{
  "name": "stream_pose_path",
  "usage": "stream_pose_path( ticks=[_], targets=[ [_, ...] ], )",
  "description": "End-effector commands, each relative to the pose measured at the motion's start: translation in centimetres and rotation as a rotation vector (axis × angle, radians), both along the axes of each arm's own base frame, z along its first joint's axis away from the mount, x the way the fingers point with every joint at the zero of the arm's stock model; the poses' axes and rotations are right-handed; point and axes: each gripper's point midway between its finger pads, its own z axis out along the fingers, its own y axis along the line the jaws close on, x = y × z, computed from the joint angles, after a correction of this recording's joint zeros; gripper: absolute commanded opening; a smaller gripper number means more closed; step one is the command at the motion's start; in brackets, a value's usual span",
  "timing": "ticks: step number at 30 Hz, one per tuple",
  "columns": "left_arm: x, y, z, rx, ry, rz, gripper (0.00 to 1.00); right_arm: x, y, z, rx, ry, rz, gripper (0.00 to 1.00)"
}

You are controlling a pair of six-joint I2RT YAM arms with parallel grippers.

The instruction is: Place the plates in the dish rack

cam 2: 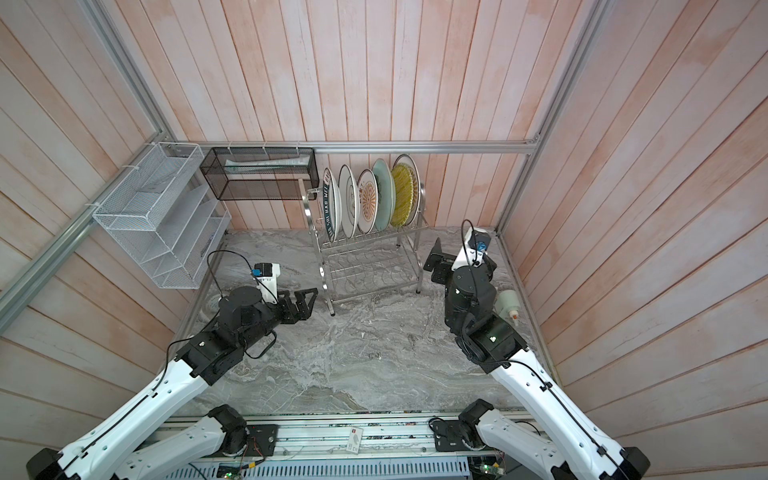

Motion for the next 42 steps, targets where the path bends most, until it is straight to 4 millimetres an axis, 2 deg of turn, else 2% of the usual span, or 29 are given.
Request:
stream_pose_path(
  ticks=[1,8,12,20,29,32,35,42],
  targets=[
    [0.2,1.5,1.8,0.012,-0.051,0.064,1.0,-0.3,-0.8,0.4,0.008,-0.02,-0.021,0.98],
    [0.3,1.6,2.2,0.047,-0.089,0.035,1.0,0.1,-0.5,-0.7,-0.028,0.004,0.008,0.98],
    [0.8,3.3,2.5,0.089,-0.117,0.121,1.0,0.0,-1.1,-1.7,-0.026,0.022,-0.017,0.98],
    [1.6,5.8,3.2,0.123,-0.138,0.205,1.0,-0.7,-3.5,-2.9,0.0,0.043,-0.088,0.98],
    [2.9,8.4,3.8,0.184,-0.19,0.286,1.0,-0.4,-4.8,-5.1,-0.041,0.093,-0.146,0.98],
    [3.2,9.6,3.5,0.203,-0.195,0.323,1.0,0.2,-4.8,-6.2,-0.047,0.109,-0.123,0.98],
    [3.7,9.9,3.1,0.214,-0.215,0.297,1.0,0.7,-5.1,-7.1,-0.032,0.124,-0.112,0.98],
    [5.2,12.4,0.0,0.147,-0.216,0.331,1.0,1.2,-6.6,-8.7,-0.017,0.117,-0.12,0.98]
  ],
)
